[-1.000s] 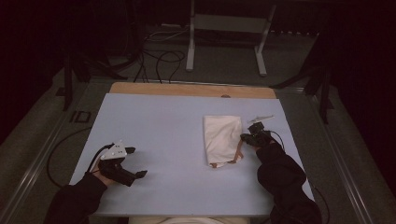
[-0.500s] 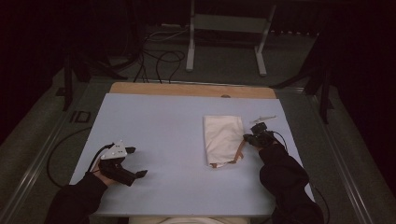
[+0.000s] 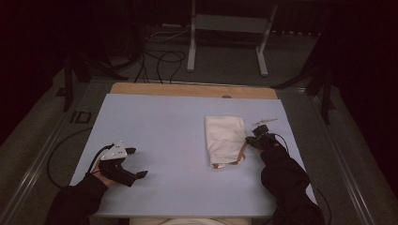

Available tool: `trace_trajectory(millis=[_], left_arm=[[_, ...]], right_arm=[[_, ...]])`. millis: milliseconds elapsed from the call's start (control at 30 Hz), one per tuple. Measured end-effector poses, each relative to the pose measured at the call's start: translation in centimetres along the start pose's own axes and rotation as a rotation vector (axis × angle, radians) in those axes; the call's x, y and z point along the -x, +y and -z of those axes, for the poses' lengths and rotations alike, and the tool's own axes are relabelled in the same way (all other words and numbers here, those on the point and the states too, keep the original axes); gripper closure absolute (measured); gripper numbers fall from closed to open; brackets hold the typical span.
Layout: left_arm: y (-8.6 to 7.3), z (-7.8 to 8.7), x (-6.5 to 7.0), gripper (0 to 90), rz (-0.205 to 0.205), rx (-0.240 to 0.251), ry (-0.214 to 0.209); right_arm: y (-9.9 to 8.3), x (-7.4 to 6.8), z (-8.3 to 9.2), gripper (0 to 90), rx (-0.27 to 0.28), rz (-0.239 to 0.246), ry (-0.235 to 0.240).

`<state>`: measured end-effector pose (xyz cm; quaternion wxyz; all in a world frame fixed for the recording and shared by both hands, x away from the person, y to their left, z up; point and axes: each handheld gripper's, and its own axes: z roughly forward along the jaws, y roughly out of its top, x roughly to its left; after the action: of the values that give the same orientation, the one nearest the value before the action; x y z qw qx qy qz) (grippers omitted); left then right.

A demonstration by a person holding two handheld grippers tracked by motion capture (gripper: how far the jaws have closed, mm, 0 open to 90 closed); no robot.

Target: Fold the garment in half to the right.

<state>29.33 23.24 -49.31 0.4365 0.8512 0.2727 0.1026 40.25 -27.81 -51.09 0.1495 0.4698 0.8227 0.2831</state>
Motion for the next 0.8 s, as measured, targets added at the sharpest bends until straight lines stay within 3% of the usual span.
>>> trace_trajectory(millis=[200,500,633,700,800], left_arm=[[0.0,-0.1,0.1,0.2,-0.003,-0.002,0.001],[-0.1,-0.2,0.2,0.3,-0.009,-0.001,-0.005],[0.0,-0.2,0.2,0.3,-0.012,0.001,0.002],[0.0,-0.2,0.2,0.3,-0.015,0.0,0.004],[0.0,-0.2,0.2,0.2,-0.013,0.002,0.004]], right_arm=[[-0.1,0.1,0.0,84.6,0.007,-0.009,0.003],[0.3,0.3,0.5,71.5,0.026,-0.03,0.034],[2.5,1.2,1.2,71.6,0.086,-0.034,0.023],[3.1,1.4,1.2,71.9,0.095,-0.039,0.025],[5.4,2.2,0.3,73.5,0.113,-0.067,0.048]])
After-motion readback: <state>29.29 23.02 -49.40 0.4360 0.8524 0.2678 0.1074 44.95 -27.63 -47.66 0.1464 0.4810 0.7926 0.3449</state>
